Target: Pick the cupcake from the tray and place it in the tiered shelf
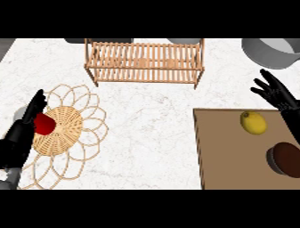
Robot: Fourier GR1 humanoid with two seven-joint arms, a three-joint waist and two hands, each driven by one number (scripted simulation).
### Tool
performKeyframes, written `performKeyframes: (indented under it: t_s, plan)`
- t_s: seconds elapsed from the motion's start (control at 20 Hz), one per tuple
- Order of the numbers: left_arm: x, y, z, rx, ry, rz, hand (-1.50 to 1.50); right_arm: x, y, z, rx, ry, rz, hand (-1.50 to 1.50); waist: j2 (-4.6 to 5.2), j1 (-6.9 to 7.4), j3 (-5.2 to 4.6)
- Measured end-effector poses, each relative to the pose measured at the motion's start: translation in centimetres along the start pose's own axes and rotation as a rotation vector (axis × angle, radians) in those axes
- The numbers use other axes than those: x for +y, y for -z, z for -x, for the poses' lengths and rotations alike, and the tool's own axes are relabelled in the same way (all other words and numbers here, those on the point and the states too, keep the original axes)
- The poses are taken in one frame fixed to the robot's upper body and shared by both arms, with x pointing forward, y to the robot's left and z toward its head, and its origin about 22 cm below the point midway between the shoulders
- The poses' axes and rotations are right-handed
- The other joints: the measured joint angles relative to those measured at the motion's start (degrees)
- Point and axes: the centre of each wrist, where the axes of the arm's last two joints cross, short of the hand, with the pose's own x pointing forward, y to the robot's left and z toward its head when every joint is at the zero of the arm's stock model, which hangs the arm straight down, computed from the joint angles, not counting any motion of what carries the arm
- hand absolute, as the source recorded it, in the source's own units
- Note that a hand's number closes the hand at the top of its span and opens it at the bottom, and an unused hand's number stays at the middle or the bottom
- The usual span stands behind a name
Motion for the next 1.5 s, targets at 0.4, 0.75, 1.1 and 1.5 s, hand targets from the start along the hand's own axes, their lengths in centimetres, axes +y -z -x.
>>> performKeyframes:
  t_s: [0.4,0.75,1.1,1.5]
  plan:
    - [-1.5,1.0,-2.9,-0.023,-0.155,-0.078,0.00,-2.1,0.8,0.4,-0.040,0.165,-0.234,-1.50,-0.29,-0.48,0.56]
    - [-1.8,1.4,-4.6,-0.001,-0.226,-0.096,0.00,-7.8,0.5,2.3,-0.091,0.430,-0.380,-1.50,-0.15,-0.70,0.68]
    - [-2.1,0.8,-4.4,0.009,-0.235,-0.105,0.00,-14.2,1.0,-4.4,-0.086,0.154,-0.601,-1.50,-0.39,-1.24,0.65]
    - [-1.7,0.6,-4.7,0.028,-0.237,-0.122,0.00,-12.8,1.4,-14.2,-0.090,-0.385,-0.742,-1.50,-0.81,-2.34,0.75]
